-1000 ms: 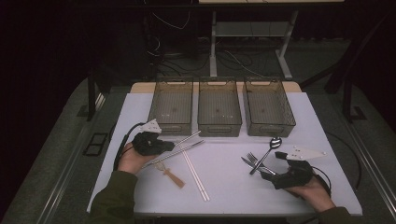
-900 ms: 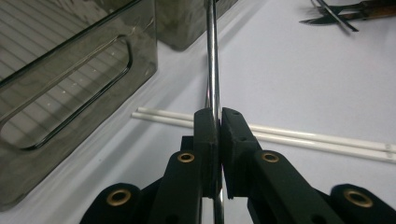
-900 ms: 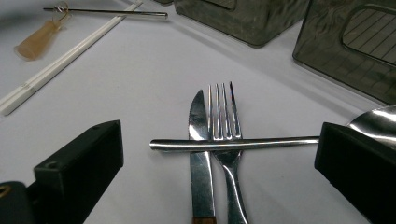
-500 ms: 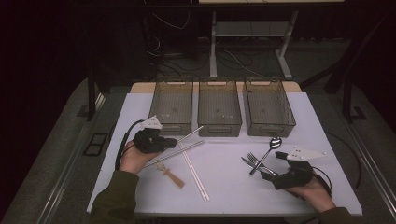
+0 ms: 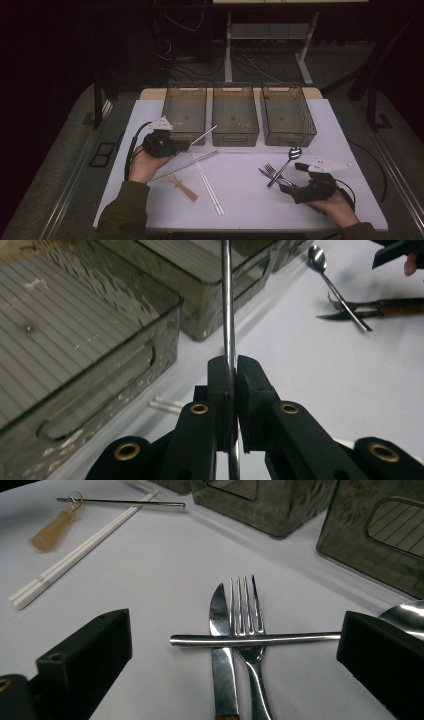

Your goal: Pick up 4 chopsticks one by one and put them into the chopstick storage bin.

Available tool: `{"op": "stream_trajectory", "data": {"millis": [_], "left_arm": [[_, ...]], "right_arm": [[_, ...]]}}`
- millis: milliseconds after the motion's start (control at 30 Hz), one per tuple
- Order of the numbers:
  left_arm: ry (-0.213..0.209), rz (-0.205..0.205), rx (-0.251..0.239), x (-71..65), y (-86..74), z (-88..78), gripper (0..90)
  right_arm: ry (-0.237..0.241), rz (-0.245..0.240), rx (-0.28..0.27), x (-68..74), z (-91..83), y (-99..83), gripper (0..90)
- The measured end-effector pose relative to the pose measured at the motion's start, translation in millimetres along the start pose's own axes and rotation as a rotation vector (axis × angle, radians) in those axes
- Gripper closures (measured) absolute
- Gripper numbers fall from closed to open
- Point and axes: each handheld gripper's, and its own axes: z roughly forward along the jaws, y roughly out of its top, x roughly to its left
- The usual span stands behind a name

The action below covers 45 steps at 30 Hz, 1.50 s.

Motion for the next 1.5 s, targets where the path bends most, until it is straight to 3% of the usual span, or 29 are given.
{"op": "stream_trajectory", "data": {"millis": [133,367,600,967,1300,1500], "left_arm": [[0.006,-0.011,-0.011,0.8,8.5,1.6,85.0],[0.025,0.010,-0.012,3.0,31.3,0.7,85.0],[0.045,0.006,-0.012,12.1,48.7,5.4,85.0],[0.073,-0.027,-0.004,34.9,62.1,17.7,85.0],[0.127,-0.059,0.000,59.7,71.7,27.7,85.0],[0.150,-0.058,-0.005,76.6,77.2,30.8,85.0]], "right_arm": [[0.001,-0.002,0.001,0.4,0.1,-0.3,1.5],[-0.002,0.003,-0.002,0.1,-0.4,-0.5,1.5],[-0.009,0.007,-0.009,0.3,-1.6,-0.9,1.5],[-0.004,0.007,-0.018,1.5,-2.1,-0.8,1.5],[-0.001,0.010,-0.023,1.5,-2.6,-0.8,1.5],[0.004,0.013,-0.027,1.7,-3.1,-0.8,1.5]]}}
